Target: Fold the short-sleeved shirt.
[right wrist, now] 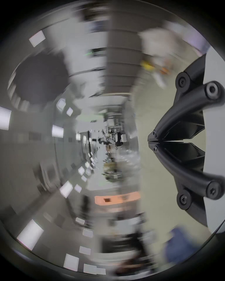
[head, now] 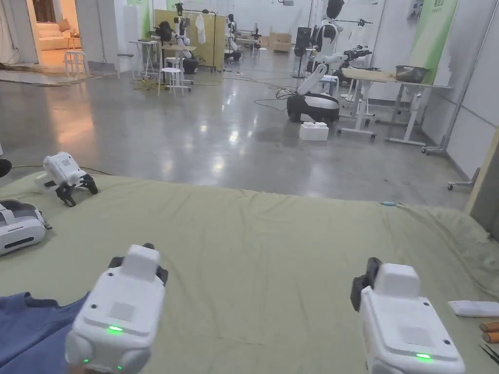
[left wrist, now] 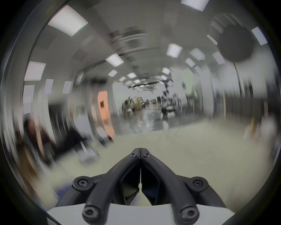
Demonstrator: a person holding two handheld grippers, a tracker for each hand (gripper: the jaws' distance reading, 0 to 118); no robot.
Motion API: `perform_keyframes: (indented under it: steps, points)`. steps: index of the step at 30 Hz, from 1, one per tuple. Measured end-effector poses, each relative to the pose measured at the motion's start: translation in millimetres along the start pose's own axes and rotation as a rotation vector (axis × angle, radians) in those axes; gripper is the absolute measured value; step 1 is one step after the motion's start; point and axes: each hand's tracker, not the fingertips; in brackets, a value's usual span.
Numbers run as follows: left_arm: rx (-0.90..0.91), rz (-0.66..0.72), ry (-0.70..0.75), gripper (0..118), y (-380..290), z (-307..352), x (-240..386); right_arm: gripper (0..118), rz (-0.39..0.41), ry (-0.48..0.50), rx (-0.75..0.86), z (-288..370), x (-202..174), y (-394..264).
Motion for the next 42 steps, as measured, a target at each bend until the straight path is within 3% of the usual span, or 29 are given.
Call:
perform_keyframes:
  steps: [1,4,6,7,9,11,12,16,18,19,21,25,29,32,42]
  points:
    - [0.017,-0.181,0.008,0,-2.6,1.0,7.3,0,0.247,0.007,0.003,-4.4,-12.0,-2.7]
    - [0.041,-0.531,0.048,0,-13.6,0.2,26.1,0,0.841,-0.03,0.036,-8.3,-34.1,-24.8]
    - [0.05,-0.633,0.054,0,-20.0,1.1,26.1,0,1.034,-0.016,0.081,-2.7,-36.0,-34.1]
    - [0.048,-0.668,0.062,0,-23.2,1.6,26.6,0,1.07,0.005,0.079,-2.2,-35.7,-37.7]
    - [0.046,-0.63,0.052,0,-25.2,2.9,26.2,0,0.998,0.014,0.054,5.5,-31.7,-31.7]
    - [0.015,-0.42,0.025,0,-23.1,1.9,19.0,0,0.833,0.003,0.027,11.0,-28.5,-26.2]
    - [-0.013,-0.234,0.001,0,-19.0,1.5,14.2,0,0.71,0.001,0.008,13.5,-26.5,-22.0]
    - [-0.074,0.505,-0.096,0,-19.7,-4.3,-13.6,0,0.07,0.004,-0.086,8.8,-6.8,-9.6]
    - [-0.073,0.774,-0.116,0,-25.1,-5.3,-22.2,0,-0.171,0.014,-0.096,4.1,1.0,-12.7]
    - [-0.066,0.858,-0.118,0,-27.7,-4.9,-24.2,0,-0.27,0.004,-0.098,4.9,3.8,-13.3]
    - [-0.03,0.926,-0.14,0,-31.3,-3.6,-27.4,0,-0.366,-0.055,-0.111,3.6,6.0,-22.4]
    - [0.005,0.721,-0.105,0,-29.4,2.6,-24.3,0,-0.365,-0.061,-0.118,2.0,5.1,-23.4]
    - [0.001,0.659,-0.095,0,-30.8,5.8,-33.3,0,-0.285,-0.04,-0.11,1.3,-3.2,-21.1]
    - [-0.036,0.569,-0.07,0,-16.8,27.7,-31.8,0,-0.274,-0.014,-0.125,-1.7,-8.8,-19.3]
    - [-0.279,0.641,0.015,0,-125.6,40.8,-124.7,0,-0.221,0.067,-0.17,-3.7,-51.4,-26.2]
